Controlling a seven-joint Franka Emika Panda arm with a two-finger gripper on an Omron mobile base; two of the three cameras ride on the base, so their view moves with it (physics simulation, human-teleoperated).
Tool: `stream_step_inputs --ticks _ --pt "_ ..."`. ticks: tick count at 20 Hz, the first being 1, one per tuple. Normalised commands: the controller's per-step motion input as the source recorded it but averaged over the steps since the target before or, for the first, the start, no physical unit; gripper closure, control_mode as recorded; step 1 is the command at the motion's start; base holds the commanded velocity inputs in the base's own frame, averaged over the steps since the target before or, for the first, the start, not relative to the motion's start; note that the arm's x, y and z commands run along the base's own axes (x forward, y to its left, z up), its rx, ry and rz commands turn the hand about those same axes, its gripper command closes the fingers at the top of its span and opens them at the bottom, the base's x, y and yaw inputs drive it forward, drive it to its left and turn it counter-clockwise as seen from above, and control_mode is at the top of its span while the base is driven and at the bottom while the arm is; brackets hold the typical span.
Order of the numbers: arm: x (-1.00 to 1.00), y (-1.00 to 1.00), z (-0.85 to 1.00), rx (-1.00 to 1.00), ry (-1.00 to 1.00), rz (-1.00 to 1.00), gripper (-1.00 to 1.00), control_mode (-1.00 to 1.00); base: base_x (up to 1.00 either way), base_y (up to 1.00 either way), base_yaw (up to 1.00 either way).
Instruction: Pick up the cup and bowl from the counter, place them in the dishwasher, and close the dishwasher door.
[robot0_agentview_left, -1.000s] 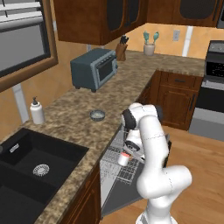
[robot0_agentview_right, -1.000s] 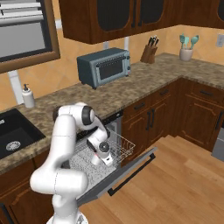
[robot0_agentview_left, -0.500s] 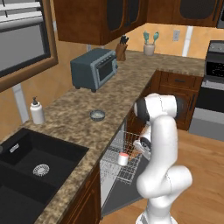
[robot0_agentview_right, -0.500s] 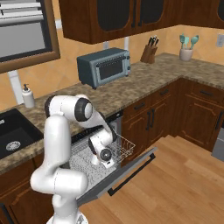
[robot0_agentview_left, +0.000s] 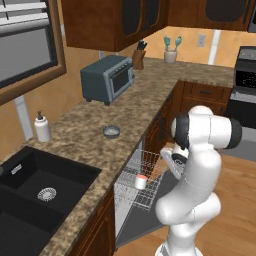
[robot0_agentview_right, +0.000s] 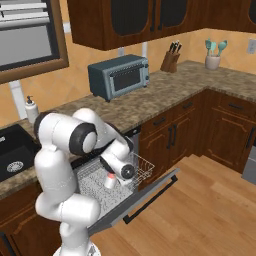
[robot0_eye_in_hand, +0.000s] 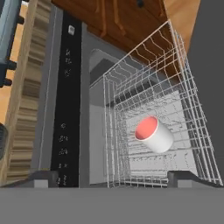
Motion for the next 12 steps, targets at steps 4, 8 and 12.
stream_step_inputs --ticks 4,8,12 --pt "-0.02 -0.09 1.00 0.13 0.06 0.04 -1.00 -1.00 0.00 0.00 0.00" --pt "-0.07 0.00 1.00 0.07 0.16 0.09 -1.00 -1.00 0.00 0.00 0.00" --pt "-0.03 0.33 0.93 0.01 0.25 0.12 -1.00 -1.00 0.00 0.00 0.00"
